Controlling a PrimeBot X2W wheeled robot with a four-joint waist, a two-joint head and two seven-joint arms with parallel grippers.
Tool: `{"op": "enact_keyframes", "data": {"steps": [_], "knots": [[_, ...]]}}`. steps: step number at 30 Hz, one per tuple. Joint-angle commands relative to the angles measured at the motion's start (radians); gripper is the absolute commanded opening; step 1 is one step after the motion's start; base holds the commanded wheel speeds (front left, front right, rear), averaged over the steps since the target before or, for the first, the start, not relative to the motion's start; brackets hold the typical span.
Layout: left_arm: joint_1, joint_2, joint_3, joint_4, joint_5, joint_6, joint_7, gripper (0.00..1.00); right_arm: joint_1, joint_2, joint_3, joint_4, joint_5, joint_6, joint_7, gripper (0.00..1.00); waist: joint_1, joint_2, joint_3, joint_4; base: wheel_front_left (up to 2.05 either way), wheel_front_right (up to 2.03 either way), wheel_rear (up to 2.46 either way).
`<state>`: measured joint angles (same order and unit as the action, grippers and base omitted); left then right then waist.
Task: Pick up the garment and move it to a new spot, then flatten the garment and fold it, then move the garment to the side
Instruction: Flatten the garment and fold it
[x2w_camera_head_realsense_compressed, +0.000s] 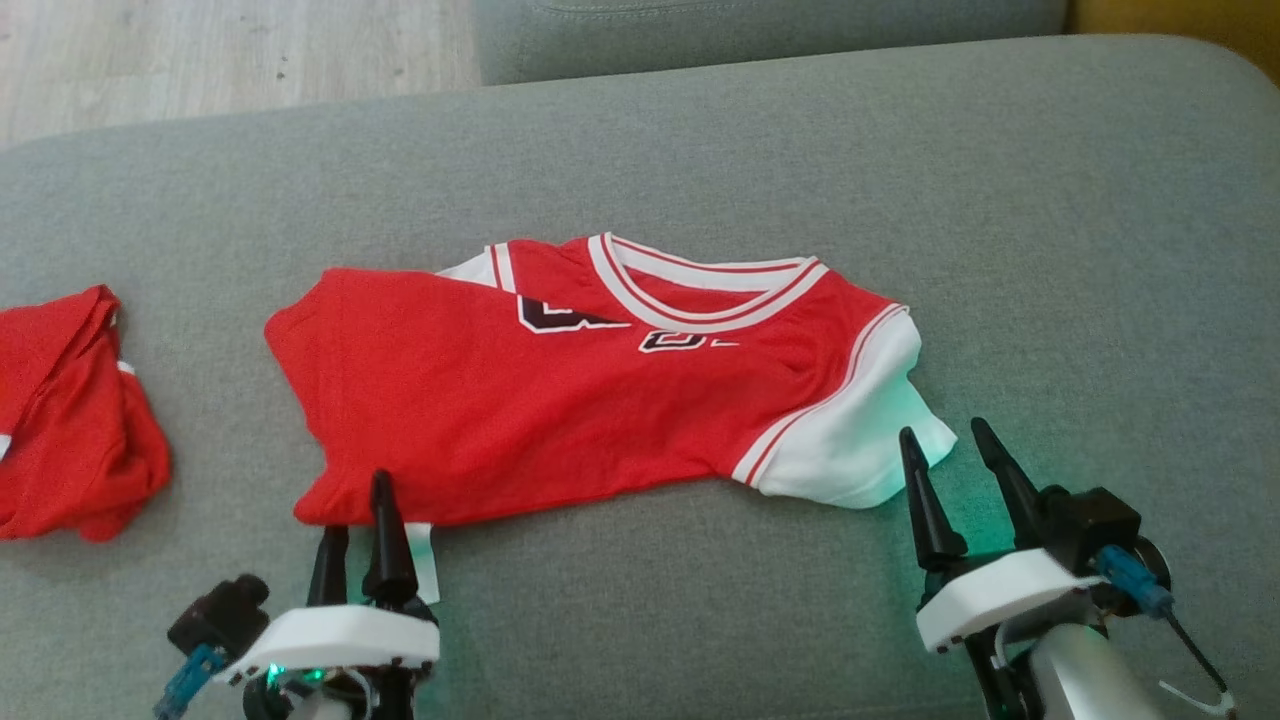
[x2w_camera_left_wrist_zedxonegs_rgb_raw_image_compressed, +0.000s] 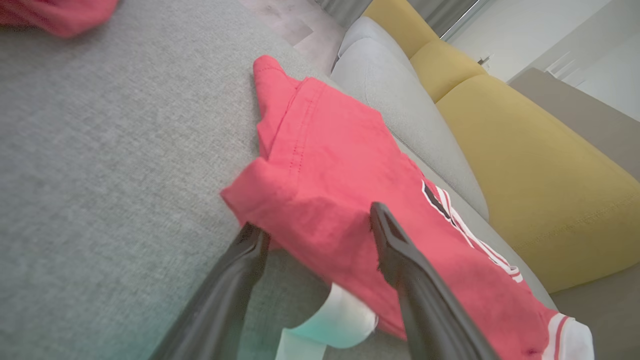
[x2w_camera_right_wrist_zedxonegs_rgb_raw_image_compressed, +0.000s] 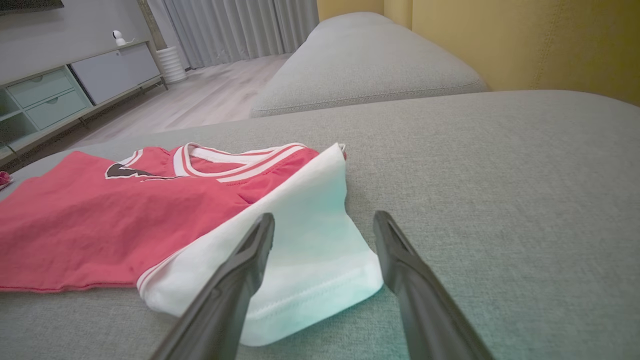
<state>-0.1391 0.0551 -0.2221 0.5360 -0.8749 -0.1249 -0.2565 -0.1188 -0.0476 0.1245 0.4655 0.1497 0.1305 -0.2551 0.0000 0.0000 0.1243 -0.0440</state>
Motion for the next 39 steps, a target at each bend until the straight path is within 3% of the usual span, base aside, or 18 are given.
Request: {"op": "enact_keyframes", "data": {"steps": [1,22,34,39], "knots": [[-0.035,0.018,0.039,-0.038,-0.009,-0.006,-0.005,1.0,-0.034,-0.003,0.025,-0.028,0.005,0.0,-0.007,1.0,0.0,0.0,0.004,-0.002,0.0,0.0,0.0],[-0.023,0.013,0.083,-0.071,-0.006,-0.006,-0.005,1.0,-0.04,-0.003,0.037,-0.022,0.025,0.0,-0.007,1.0,0.0,0.0,0.014,0.003,0.0,0.0,0.0],[-0.014,0.024,0.09,-0.036,0.075,-0.006,-0.005,1.0,-0.041,-0.003,0.041,-0.009,0.032,0.0,-0.007,1.0,0.0,0.0,0.007,0.005,0.0,0.0,0.0],[-0.03,0.048,0.106,-0.041,0.163,-0.006,-0.005,1.0,-0.044,-0.003,0.039,-0.004,0.034,0.0,-0.007,1.0,0.0,0.0,0.008,0.004,0.0,0.0,0.0]]}}
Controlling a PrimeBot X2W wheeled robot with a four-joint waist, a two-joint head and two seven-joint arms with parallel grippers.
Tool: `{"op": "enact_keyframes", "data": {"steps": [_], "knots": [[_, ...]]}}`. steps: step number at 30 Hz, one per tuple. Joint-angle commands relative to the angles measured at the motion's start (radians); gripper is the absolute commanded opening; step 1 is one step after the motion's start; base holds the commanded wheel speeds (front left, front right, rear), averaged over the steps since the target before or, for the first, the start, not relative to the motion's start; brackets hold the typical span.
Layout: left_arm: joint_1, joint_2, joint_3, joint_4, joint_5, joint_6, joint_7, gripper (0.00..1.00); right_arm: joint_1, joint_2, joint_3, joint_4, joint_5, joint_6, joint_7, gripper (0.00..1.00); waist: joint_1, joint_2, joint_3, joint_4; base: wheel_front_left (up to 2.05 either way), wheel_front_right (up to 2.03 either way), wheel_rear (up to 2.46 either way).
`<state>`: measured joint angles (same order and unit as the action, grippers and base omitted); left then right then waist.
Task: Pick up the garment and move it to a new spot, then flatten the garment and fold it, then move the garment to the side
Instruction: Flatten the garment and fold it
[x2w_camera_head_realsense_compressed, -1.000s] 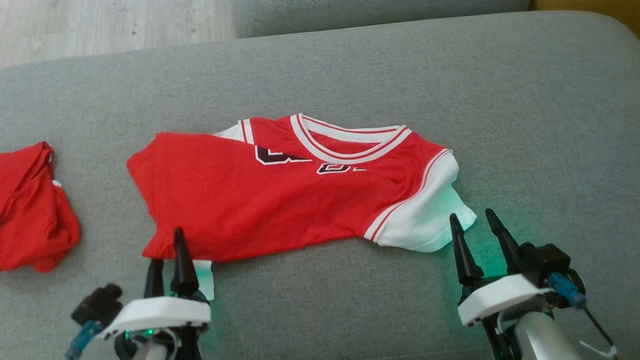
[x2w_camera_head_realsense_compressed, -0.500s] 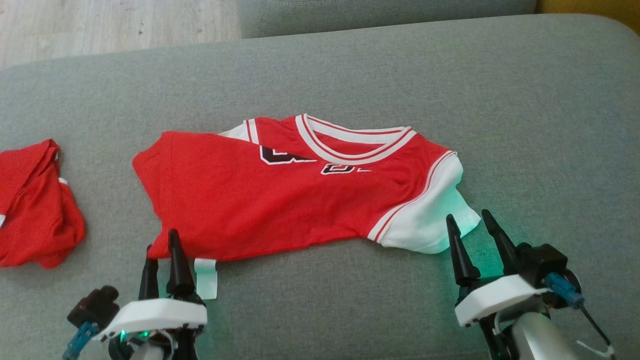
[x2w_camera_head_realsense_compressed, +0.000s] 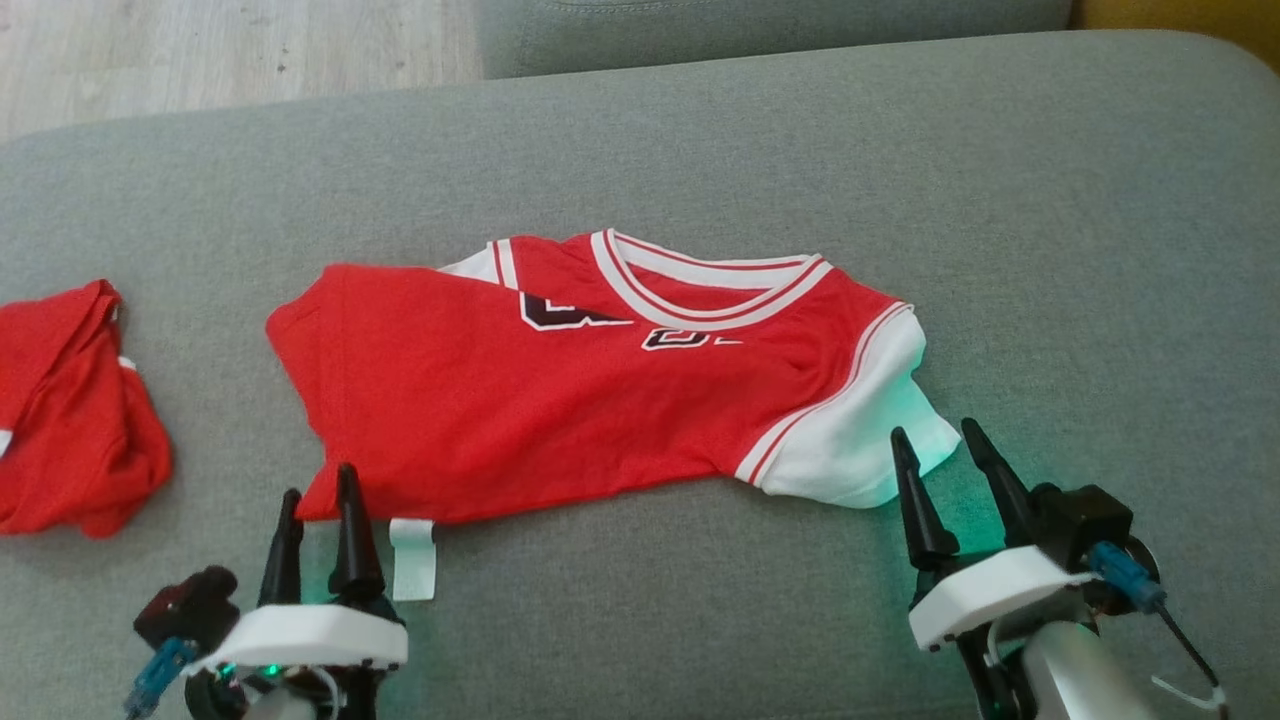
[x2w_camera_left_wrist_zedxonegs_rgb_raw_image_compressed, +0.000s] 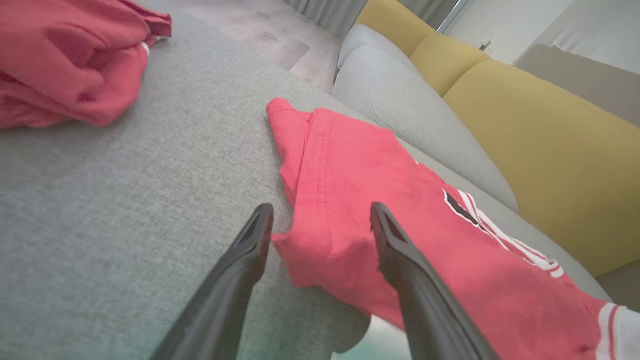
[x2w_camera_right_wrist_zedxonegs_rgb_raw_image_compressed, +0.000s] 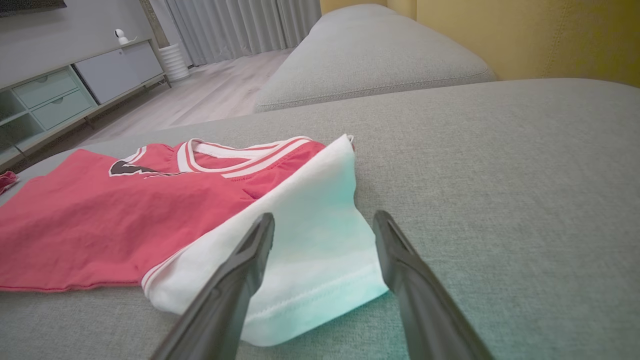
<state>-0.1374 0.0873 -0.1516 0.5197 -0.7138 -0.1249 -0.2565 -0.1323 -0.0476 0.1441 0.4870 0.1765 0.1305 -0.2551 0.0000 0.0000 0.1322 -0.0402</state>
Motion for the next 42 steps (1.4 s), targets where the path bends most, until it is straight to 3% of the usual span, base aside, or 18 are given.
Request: {"op": "enact_keyframes", "data": {"steps": [1,14,33,34,36,37,42], "knots": [[-0.031,0.018,0.033,-0.02,0.018,-0.006,-0.005,1.0,-0.03,-0.003,0.019,-0.024,0.008,0.0,-0.007,1.0,0.0,0.0,-0.001,0.0,0.0,0.0,0.0],[-0.055,0.048,-0.068,0.061,0.017,-0.006,-0.005,1.0,-0.027,-0.003,0.019,-0.011,0.013,0.0,-0.007,1.0,0.0,0.0,-0.004,0.006,0.0,0.0,0.0],[-0.116,0.082,-0.171,0.094,-0.111,-0.006,-0.005,1.0,-0.032,-0.003,0.034,-0.006,0.008,0.0,-0.007,1.0,0.0,0.0,0.009,0.001,0.0,0.0,0.0],[-0.126,0.089,-0.171,0.085,-0.117,-0.006,-0.005,0.69,-0.034,-0.003,0.033,-0.005,0.007,0.0,-0.007,1.0,0.0,0.0,0.013,-0.001,0.0,0.0,0.0],[-0.129,0.094,-0.175,0.074,-0.115,-0.006,-0.005,0.27,-0.035,-0.003,0.027,-0.003,0.006,0.0,-0.007,1.0,0.0,0.0,0.016,-0.003,0.0,0.0,0.0],[-0.128,0.096,-0.171,0.067,-0.114,-0.006,-0.005,0.0,-0.035,-0.003,0.024,-0.003,0.006,0.0,-0.007,1.0,0.0,0.0,0.017,-0.003,0.0,0.0,0.0],[-0.097,0.093,-0.149,0.033,-0.109,-0.006,-0.005,0.0,-0.026,-0.003,0.0,0.006,0.015,0.0,-0.007,1.0,0.0,0.0,0.013,0.012,0.0,0.0,0.0]]}}
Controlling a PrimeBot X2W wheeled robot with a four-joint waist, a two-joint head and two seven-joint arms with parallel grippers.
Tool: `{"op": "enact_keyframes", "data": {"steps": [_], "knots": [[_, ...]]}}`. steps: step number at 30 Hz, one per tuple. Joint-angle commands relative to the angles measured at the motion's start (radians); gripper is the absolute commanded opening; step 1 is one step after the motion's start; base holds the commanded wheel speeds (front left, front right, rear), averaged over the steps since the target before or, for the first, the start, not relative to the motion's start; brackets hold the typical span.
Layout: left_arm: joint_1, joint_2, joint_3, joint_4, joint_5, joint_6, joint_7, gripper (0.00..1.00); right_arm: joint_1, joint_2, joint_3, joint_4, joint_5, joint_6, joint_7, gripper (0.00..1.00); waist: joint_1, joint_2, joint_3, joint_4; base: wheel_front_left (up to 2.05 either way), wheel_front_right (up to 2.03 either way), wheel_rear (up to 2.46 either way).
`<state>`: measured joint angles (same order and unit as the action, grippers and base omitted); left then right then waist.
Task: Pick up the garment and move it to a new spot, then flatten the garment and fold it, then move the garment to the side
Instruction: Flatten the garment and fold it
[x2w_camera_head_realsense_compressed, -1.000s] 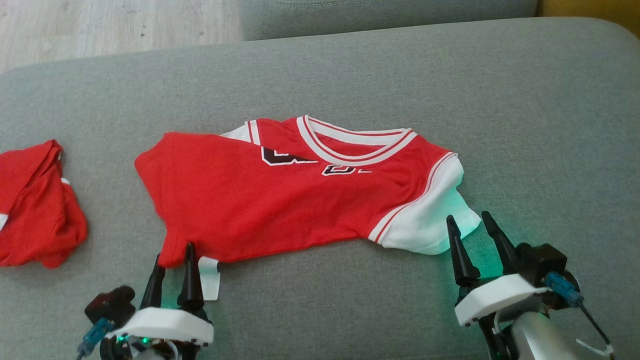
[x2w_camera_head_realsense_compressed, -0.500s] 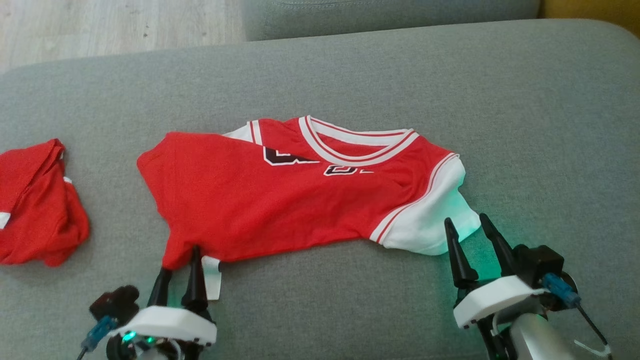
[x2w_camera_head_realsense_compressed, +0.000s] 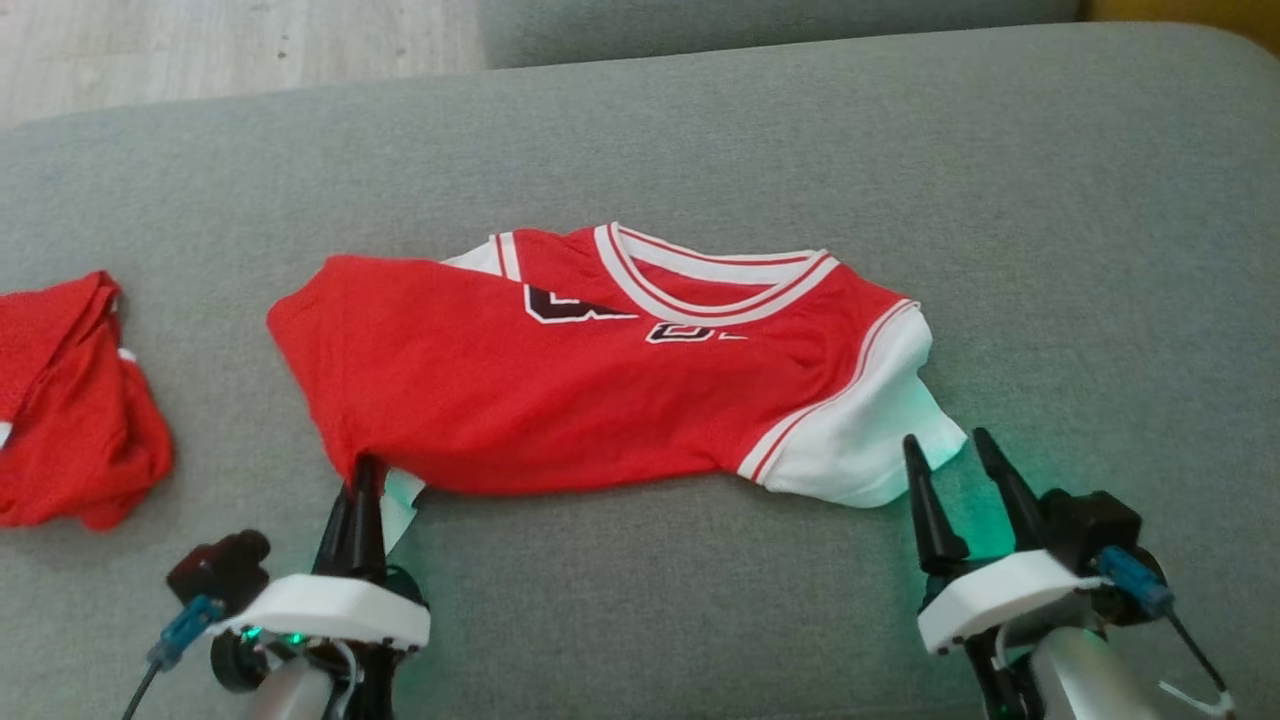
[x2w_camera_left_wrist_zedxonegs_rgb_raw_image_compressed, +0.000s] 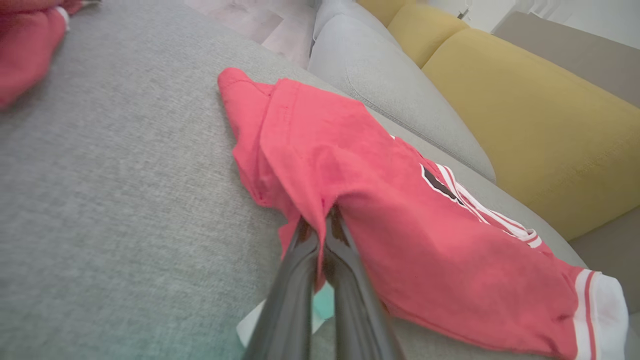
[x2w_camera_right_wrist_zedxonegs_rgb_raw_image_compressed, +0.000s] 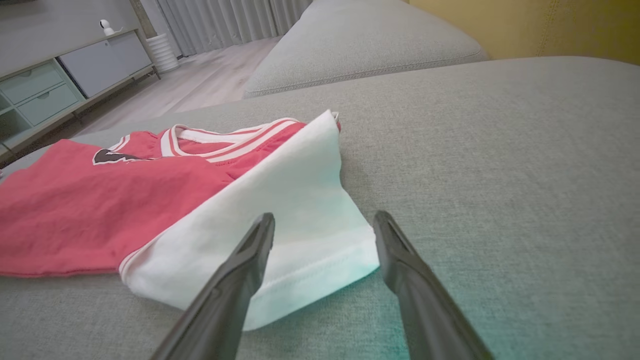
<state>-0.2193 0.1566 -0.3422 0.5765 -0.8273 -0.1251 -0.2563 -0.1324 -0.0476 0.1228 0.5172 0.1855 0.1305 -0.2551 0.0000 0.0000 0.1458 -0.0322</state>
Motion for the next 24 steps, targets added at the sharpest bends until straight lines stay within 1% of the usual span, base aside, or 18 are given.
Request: {"op": "enact_keyframes", "data": {"steps": [1,5,12,17,20,24], "knots": [[-0.009,0.022,0.05,-0.033,0.006,-0.006,-0.006,0.0,-0.024,-0.003,0.016,-0.023,0.006,0.0,-0.007,1.0,0.0,0.0,-0.002,0.009,0.0,0.0,0.0],[0.019,0.014,0.06,-0.071,0.021,-0.006,-0.006,0.0,-0.02,-0.003,-0.007,-0.005,0.019,0.0,-0.007,1.0,0.0,0.0,-0.005,0.035,0.0,0.0,0.0],[0.039,0.017,0.018,-0.109,0.017,-0.006,-0.006,0.0,-0.03,-0.003,-0.026,0.063,0.036,0.0,-0.007,1.0,0.0,0.0,-0.006,0.072,0.0,0.0,0.0],[0.029,0.023,-0.009,-0.108,0.001,-0.006,-0.006,0.0,-0.063,-0.003,-0.052,0.106,0.041,0.0,-0.007,1.0,0.0,0.0,0.003,0.078,0.0,0.0,0.0],[0.019,0.023,-0.017,-0.105,-0.001,-0.006,-0.006,0.0,-0.089,-0.003,-0.075,0.131,0.025,0.0,-0.007,1.0,0.0,0.0,0.011,0.078,0.0,0.0,0.0],[0.01,0.021,-0.025,-0.101,-0.003,-0.006,-0.006,0.0,-0.116,-0.003,-0.076,0.189,0.011,0.0,-0.007,1.0,0.0,0.0,0.017,0.08,0.0,0.0,0.0]]}}
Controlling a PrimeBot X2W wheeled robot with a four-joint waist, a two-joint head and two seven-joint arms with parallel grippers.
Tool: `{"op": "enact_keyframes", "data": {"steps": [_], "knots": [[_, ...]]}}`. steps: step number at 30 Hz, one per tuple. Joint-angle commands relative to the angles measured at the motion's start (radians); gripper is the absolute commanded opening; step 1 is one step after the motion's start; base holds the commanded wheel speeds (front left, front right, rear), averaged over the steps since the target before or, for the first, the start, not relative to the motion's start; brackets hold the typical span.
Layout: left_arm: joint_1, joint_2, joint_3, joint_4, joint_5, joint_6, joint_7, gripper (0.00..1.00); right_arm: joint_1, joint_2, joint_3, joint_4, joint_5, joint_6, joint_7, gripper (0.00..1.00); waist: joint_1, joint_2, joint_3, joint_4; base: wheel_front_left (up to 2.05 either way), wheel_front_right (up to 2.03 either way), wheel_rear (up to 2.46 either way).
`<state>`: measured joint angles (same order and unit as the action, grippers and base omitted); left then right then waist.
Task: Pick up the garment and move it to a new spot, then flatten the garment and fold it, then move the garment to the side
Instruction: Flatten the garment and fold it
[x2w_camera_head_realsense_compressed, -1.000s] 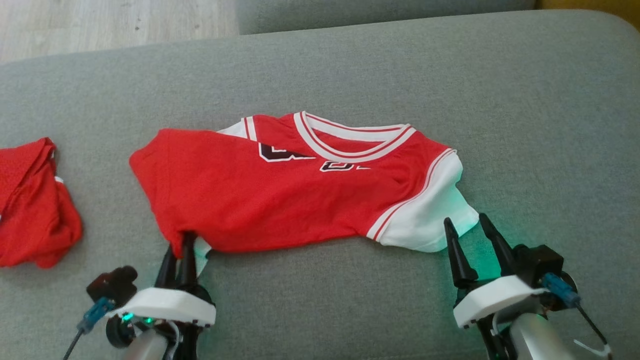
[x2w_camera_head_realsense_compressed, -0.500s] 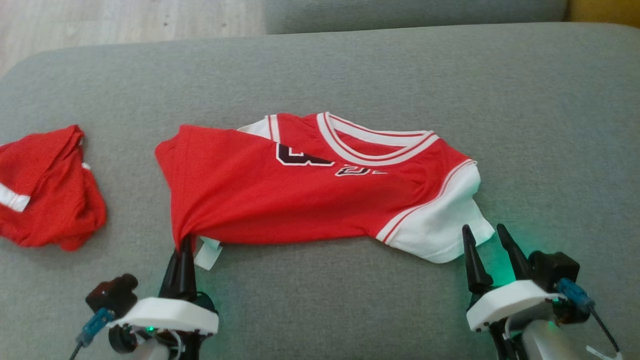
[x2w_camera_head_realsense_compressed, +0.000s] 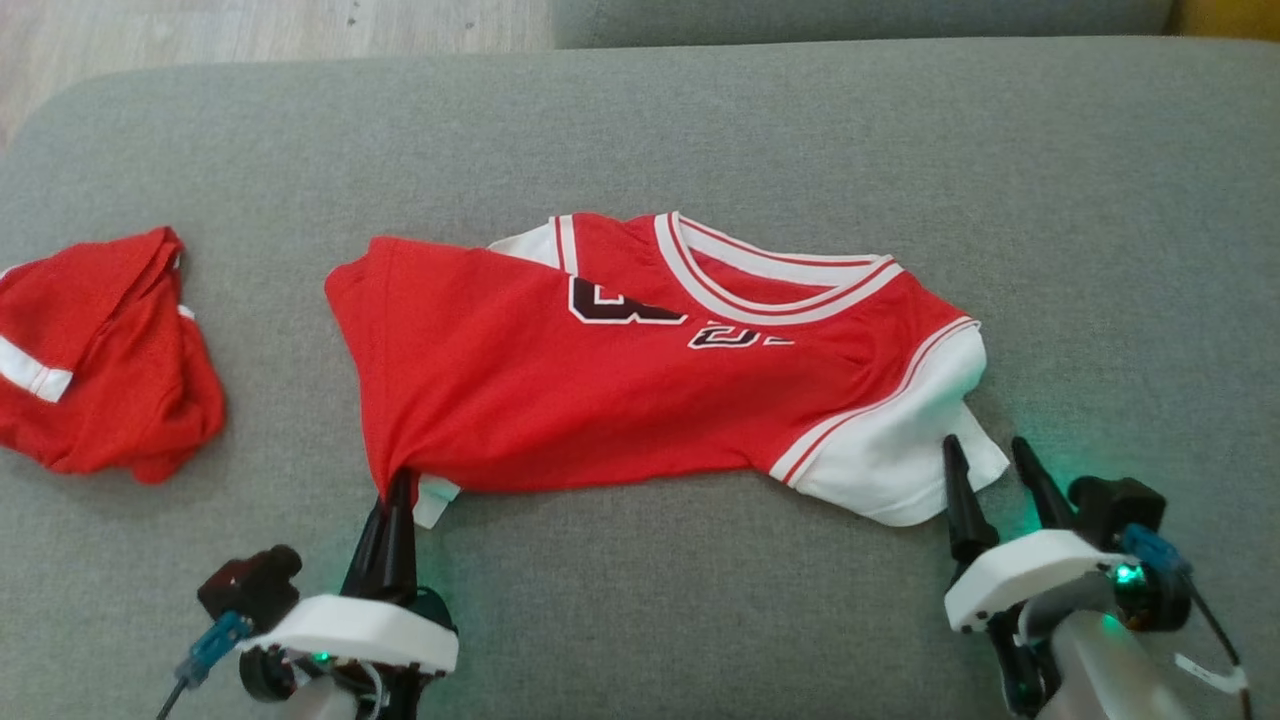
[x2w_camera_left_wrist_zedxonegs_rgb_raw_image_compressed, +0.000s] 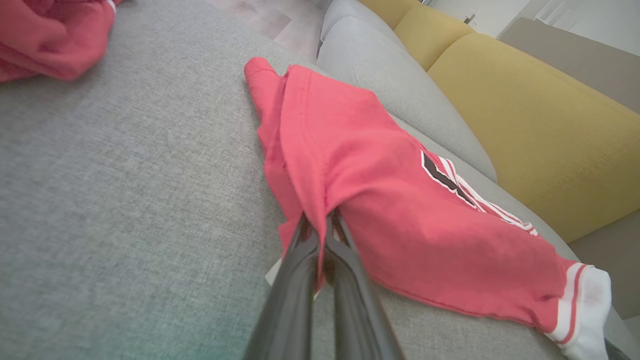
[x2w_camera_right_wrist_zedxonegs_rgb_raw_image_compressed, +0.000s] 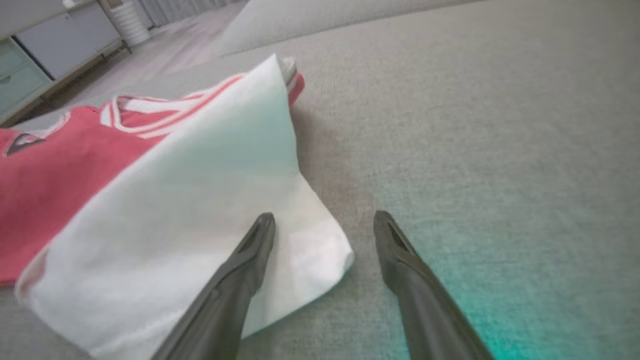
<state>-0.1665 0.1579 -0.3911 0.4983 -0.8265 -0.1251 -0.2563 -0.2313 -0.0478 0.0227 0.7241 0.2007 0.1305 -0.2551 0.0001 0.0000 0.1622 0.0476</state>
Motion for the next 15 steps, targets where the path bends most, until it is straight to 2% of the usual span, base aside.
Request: {"op": "enact_keyframes", "data": {"steps": [1,3,4,5,7,10,15], "knots": [[-0.045,0.019,0.02,-0.022,-0.004,-0.006,-0.006,0.0,-0.025,-0.002,0.033,0.012,-0.003,0.0,-0.007,1.0,-0.0001,0.0,0.002,0.002,0.0,0.0,0.0],[-0.05,0.018,0.015,-0.019,-0.005,-0.006,-0.006,0.0,-0.041,-0.002,0.058,0.062,0.0,0.0,-0.007,1.0,-0.0001,0.0,0.004,0.005,0.0,0.0,0.0],[-0.052,0.017,0.013,-0.018,-0.007,-0.006,-0.006,0.0,-0.045,-0.002,0.076,0.091,0.009,0.0,-0.007,0.61,-0.0001,0.0,0.005,0.007,0.0,0.0,0.0],[-0.054,0.017,0.012,-0.016,-0.007,-0.006,-0.006,0.0,-0.049,-0.002,0.096,0.117,0.02,0.0,-0.007,0.0,-0.0001,0.0,0.005,0.009,0.0,0.0,0.0],[-0.056,0.015,0.008,-0.015,-0.009,-0.006,-0.006,0.0,-0.056,-0.002,0.131,0.16,0.055,0.0,-0.007,0.0,-0.0001,0.0,0.005,0.011,0.0,0.0,0.0],[-0.058,0.016,0.016,-0.033,-0.018,-0.006,-0.006,0.0,-0.069,-0.002,0.163,0.143,0.135,0.0,-0.007,0.0,-0.0001,0.0,-0.003,0.008,0.0,0.0,0.0],[-0.092,0.046,0.038,-0.117,-0.014,-0.006,-0.006,0.0,-0.113,-0.002,0.155,-0.048,0.295,0.0,-0.007,0.0,-0.0001,0.0,-0.041,-0.012,0.0,0.0,0.0]]}}
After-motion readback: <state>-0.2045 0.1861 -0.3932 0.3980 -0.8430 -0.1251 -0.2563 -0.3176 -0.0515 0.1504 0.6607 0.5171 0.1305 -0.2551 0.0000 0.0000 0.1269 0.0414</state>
